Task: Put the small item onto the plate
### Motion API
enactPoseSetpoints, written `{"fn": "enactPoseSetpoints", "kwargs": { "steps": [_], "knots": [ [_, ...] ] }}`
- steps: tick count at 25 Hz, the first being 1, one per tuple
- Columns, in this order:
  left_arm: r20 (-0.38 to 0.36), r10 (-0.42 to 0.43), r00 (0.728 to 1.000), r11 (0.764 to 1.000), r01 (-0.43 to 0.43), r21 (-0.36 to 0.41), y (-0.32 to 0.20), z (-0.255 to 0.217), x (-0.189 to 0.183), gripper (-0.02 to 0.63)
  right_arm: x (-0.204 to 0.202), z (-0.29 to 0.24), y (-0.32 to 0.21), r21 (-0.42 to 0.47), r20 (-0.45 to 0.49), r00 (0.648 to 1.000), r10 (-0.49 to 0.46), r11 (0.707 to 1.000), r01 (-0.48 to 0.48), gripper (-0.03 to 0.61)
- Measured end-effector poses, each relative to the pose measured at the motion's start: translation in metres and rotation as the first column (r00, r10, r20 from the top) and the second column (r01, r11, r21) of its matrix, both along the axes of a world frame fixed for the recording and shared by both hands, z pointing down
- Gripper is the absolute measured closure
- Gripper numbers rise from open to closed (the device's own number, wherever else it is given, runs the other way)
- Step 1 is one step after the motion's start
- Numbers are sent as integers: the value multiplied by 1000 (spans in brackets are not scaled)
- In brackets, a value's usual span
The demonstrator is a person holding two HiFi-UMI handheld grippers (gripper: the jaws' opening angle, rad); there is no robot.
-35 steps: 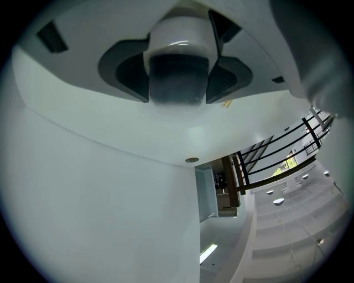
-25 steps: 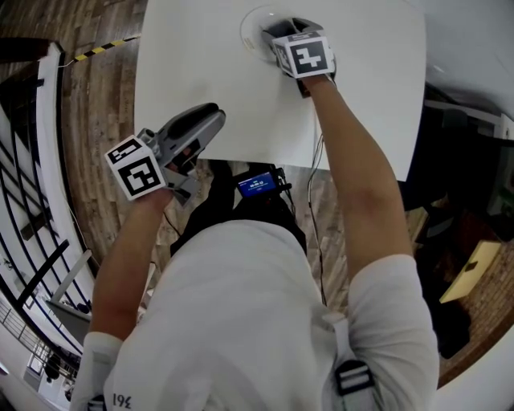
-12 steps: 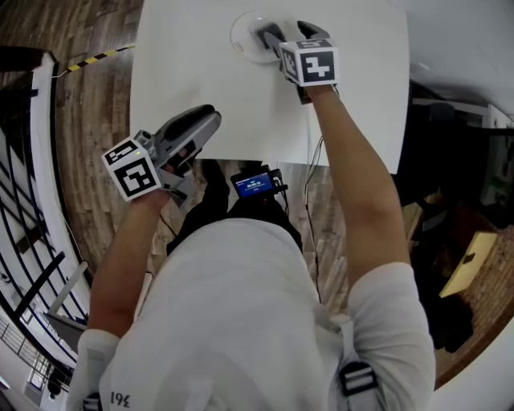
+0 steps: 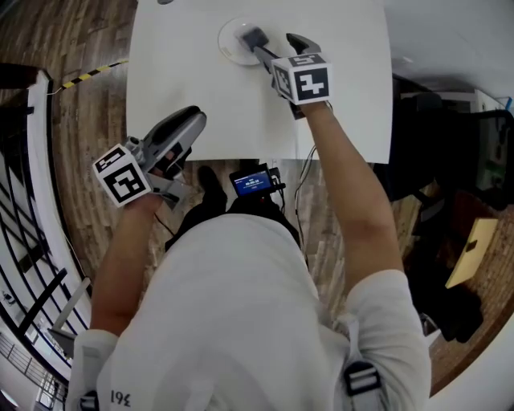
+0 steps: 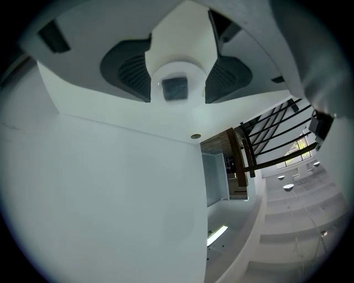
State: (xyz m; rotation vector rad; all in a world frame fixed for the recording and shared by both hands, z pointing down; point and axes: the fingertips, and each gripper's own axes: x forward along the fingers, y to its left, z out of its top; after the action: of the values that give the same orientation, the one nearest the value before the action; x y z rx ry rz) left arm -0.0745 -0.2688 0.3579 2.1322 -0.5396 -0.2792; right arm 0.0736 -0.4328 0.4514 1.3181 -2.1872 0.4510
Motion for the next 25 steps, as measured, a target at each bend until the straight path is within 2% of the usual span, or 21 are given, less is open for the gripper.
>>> {"fn": "enactPoseSetpoints", "kwargs": {
  "steps": [1,2,7,14,18,25],
  "knots": [
    [-2,2,1000,1000,-2,4,0,-2,1,489,1,-2,4,-2,5,1000,2,1000,-2,266],
    [-4,5,1000,1000,-5,8,1,-4,2,489,2,-3,8,-5,8,1000,3,1000,-2,300],
    [-20,17,1000,1000,-17,16,7,-8,7,489,1,-11,30,-10,12,1000,-9,1000,9,386],
    [-59,18,998,1000,-17,23,13,-19,10,489,2,-38,63,3,81,996,33,999,-34,530],
    [-64,33,997,999,-31,37,17,-24,17,489,9,-45,82,-15,118,990,76,997,-75,575],
    [-86,56,995,997,-52,49,39,-37,15,489,4,-62,126,-48,252,958,133,991,-125,577]
  ]
}}
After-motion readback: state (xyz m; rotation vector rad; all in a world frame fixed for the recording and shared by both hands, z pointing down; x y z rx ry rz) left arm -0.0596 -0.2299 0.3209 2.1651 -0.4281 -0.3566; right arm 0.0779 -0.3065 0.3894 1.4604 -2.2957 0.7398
